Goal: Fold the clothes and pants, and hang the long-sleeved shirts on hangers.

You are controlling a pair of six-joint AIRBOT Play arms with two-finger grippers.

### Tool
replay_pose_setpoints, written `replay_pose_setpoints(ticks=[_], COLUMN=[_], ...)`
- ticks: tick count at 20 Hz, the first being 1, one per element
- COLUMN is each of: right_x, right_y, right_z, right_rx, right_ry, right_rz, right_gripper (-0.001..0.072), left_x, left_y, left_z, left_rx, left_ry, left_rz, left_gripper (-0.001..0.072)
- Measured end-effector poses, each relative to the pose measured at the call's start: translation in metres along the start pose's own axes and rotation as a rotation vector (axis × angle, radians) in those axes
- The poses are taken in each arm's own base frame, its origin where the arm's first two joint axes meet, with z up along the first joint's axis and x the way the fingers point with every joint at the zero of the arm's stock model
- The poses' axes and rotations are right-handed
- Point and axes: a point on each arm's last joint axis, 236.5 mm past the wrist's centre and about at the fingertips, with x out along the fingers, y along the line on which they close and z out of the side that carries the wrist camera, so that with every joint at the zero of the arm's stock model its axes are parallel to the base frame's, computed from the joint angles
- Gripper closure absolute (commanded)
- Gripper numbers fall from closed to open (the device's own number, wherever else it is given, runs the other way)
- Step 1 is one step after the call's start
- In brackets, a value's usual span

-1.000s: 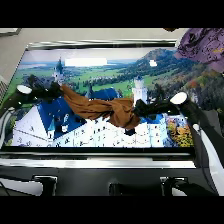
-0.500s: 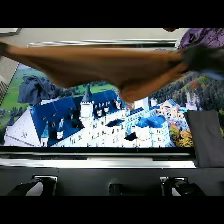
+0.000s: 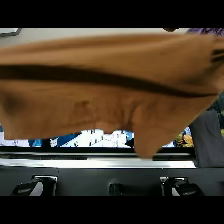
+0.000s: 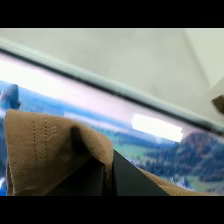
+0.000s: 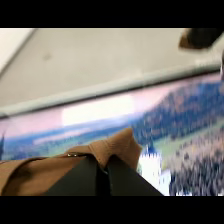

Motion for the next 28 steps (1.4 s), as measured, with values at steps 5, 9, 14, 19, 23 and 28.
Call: replay_pose_setpoints(ticks=[5, 9, 14, 19, 23, 28], right_x=[0.136, 0.230, 0.291, 0.310, 0.293, 0.235], right_y=[-0.035, -0.073, -0.093, -0.090, -0.095, -0.130], right_z=[-0.134, -0.264, -0.366, -0.376, -0.334, -0.305], right_rx=[0.097, 0.152, 0.256, 0.312, 0.239, 0.300], right_ry=[0.522, 0.860, 1.008, 0.980, 0.926, 1.016], right_rz=[-0.148, -0.252, -0.273, -0.251, -0.242, -0.129], right_gripper=[0.0683, 0.0682, 0.0672, 0.0233, 0.0230, 0.0235], left_x=[0.104, 0.184, 0.233, 0.253, 0.239, 0.172], left_y=[0.074, 0.137, 0.176, 0.180, 0.185, 0.210], left_z=[-0.110, -0.222, -0.304, -0.296, -0.258, -0.209], left_rx=[-0.072, -0.135, -0.199, -0.208, -0.182, -0.186], left_ry=[0.349, 0.629, 0.803, 0.792, 0.794, 0.775], left_rz=[0.148, 0.258, 0.318, 0.313, 0.330, 0.403], left_gripper=[0.0692, 0.0692, 0.0655, 0.0417, -0.0013, -0.0013])
